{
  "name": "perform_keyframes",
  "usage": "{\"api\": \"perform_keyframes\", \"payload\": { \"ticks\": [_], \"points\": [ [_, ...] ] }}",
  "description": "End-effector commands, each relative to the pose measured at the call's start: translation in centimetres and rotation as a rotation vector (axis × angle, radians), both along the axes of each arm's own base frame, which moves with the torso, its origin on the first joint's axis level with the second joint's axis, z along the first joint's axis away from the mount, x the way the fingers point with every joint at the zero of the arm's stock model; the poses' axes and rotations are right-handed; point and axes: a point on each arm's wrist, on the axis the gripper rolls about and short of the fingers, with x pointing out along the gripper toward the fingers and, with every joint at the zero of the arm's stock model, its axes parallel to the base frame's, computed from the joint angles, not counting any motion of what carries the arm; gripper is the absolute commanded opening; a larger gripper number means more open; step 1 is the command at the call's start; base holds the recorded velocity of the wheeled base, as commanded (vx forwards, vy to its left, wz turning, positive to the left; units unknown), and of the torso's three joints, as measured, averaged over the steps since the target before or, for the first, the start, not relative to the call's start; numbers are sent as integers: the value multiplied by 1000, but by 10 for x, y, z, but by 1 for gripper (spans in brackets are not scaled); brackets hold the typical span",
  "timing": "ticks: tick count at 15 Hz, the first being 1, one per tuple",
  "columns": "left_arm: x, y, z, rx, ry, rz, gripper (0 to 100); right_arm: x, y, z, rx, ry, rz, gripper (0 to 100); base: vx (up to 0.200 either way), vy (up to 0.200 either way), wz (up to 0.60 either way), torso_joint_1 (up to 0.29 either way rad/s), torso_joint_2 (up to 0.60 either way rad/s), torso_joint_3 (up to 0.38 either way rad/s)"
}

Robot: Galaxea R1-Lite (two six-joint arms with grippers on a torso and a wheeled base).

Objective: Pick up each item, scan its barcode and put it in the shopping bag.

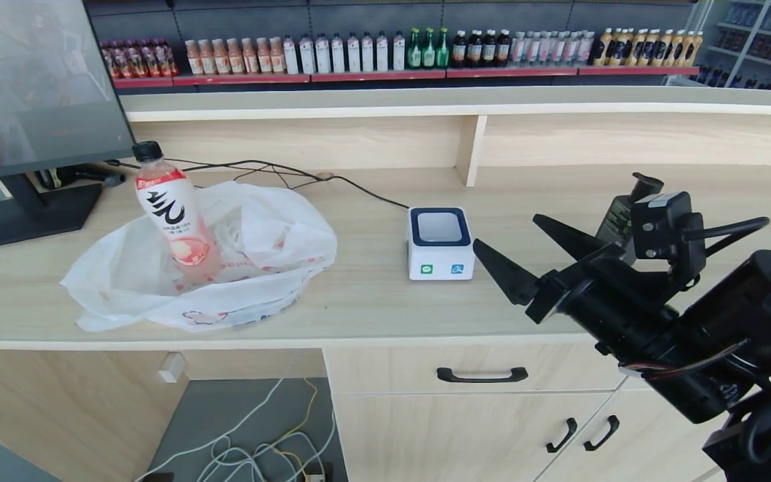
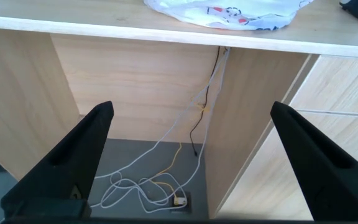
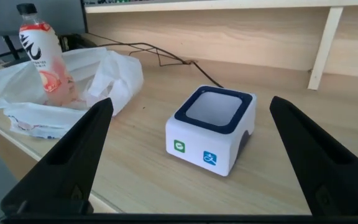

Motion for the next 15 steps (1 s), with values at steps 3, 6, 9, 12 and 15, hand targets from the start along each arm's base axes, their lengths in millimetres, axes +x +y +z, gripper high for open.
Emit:
{"api": "perform_keyframes", "payload": {
  "ticks": [3, 6, 9, 12, 15],
  "points": [
    [0, 0, 0, -2, 0, 0, 100, 0, 0, 0, 1, -2, 1, 100, 0, -200, 0, 1, 2, 2],
    [0, 0, 0, -2, 0, 0, 100, 0, 0, -1, -1, 1, 1, 100, 0, -200, 0, 4, 2, 7],
    [0, 0, 0, -2, 0, 0, 100, 0, 0, -1, -1, 1, 1, 100, 0, -200, 0, 2, 2, -1],
    [0, 0, 0, -2, 0, 0, 100, 0, 0, -3, -6, 9, 1, 100, 0, -200, 0, -1, 2, 2],
    [0, 0, 0, -2, 0, -1, 100, 1, -5, -8, -19, 28, -20, 100, 0, -133, 0, 2, 2, 0]
  ]
}}
